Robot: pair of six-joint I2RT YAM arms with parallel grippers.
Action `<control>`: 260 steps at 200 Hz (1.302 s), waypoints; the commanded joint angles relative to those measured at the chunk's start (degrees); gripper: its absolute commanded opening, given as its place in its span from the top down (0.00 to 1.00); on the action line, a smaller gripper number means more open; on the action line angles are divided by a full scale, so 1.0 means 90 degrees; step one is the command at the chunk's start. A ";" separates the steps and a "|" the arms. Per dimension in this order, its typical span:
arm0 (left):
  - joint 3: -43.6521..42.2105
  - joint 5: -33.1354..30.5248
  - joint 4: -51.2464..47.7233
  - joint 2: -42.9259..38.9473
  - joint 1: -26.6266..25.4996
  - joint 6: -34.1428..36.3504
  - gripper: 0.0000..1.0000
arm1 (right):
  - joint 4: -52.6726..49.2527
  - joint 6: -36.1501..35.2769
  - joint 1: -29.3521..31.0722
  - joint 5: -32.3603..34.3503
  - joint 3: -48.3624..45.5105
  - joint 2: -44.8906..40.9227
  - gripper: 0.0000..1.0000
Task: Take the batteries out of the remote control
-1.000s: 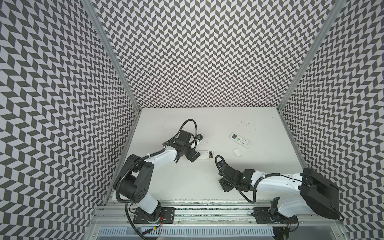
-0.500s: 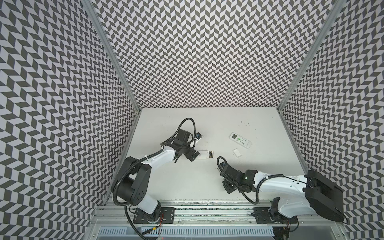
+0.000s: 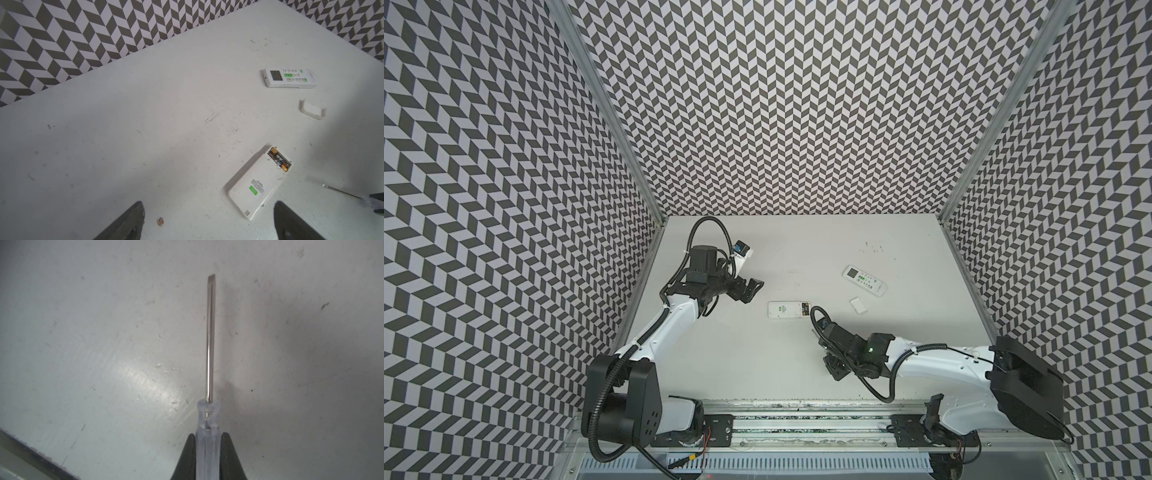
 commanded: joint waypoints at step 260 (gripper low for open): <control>0.0286 0.4138 -0.1583 0.0283 -0.0818 0.1406 0.65 | 0.2700 -0.4752 -0.0807 -0.1643 0.1068 -0.0269 1.00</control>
